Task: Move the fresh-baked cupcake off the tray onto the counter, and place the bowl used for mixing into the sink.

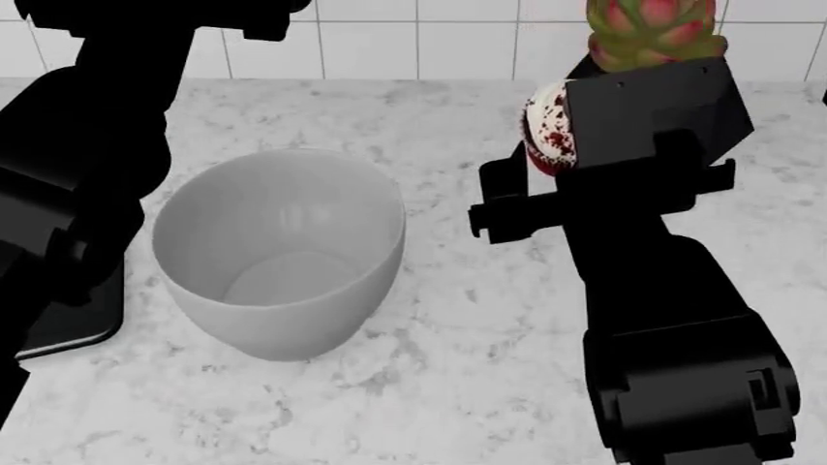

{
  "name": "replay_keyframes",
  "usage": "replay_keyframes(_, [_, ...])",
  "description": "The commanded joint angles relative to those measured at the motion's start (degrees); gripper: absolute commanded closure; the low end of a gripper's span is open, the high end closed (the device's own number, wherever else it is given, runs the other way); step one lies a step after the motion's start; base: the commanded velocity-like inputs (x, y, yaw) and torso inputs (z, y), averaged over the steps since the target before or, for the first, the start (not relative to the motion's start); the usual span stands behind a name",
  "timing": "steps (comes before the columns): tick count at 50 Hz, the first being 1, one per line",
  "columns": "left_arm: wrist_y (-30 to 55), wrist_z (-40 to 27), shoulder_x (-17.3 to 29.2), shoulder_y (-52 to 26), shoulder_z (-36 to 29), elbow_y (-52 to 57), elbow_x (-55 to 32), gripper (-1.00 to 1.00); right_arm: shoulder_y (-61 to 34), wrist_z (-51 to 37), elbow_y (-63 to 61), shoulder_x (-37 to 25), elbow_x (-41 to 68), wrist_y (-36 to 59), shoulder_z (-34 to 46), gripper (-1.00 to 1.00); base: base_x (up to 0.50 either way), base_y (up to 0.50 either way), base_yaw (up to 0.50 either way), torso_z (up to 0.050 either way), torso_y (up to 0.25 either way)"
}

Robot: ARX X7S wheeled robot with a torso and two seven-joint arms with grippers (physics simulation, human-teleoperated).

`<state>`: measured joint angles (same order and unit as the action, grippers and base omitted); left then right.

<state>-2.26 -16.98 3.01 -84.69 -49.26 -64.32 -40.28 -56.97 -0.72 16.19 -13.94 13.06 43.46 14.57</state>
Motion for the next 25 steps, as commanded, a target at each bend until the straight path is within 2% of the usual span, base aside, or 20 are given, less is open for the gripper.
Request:
replay_keyframes(1, [0.3, -0.5, 0.5, 0.6, 0.4, 1.1, 0.0, -1.0, 1.5, 1.6, 0.3, -0.1, -0.6, 1.0, 0.3, 1.0, 0.0, 0.0, 0.0, 0.0, 0.0])
replay_keyframes(13, [0.3, -0.6, 0.5, 0.5, 0.2, 1.0, 0.0, -1.0, 2.6, 1.2, -4.1, -1.7, 0.3, 8.0, 0.7, 1.0, 0.0, 0.0, 0.0, 0.0, 0.0])
replay_keyframes(25, [0.3, -0.7, 0.5, 0.5, -0.1, 1.1, 0.0, -1.0, 5.0, 1.1, -5.7, -2.7, 1.1, 10.1, 0.4, 1.0, 0.0, 0.0, 0.0, 0.0, 0.0])
